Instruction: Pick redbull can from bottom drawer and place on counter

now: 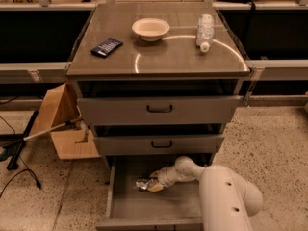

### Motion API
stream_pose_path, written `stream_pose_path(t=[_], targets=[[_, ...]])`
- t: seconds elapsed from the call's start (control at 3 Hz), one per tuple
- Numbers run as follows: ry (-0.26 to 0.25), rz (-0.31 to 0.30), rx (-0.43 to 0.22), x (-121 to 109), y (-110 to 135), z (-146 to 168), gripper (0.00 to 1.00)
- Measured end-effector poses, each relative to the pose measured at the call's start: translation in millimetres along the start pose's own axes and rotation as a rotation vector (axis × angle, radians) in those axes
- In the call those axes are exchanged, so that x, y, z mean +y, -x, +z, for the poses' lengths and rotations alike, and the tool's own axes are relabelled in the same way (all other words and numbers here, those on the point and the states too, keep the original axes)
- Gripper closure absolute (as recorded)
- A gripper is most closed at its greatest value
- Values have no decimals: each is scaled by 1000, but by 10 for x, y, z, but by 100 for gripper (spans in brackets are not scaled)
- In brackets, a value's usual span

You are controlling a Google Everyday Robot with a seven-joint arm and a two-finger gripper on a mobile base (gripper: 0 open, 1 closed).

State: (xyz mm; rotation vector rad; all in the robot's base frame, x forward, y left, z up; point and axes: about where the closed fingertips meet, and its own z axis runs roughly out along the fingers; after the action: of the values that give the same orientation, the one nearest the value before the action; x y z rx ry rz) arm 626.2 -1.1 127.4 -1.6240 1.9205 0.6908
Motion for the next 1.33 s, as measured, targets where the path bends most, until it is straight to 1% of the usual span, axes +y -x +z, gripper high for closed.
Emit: stream_pose_path(t=[0.33, 0.67, 1.0, 1.33], targets=[[0, 0, 0, 2, 0, 2, 100], [0, 0, 0, 3, 0, 1, 100], [-4, -8, -17, 92, 39, -104, 100], [-27, -13, -42, 199, 115, -328, 100]])
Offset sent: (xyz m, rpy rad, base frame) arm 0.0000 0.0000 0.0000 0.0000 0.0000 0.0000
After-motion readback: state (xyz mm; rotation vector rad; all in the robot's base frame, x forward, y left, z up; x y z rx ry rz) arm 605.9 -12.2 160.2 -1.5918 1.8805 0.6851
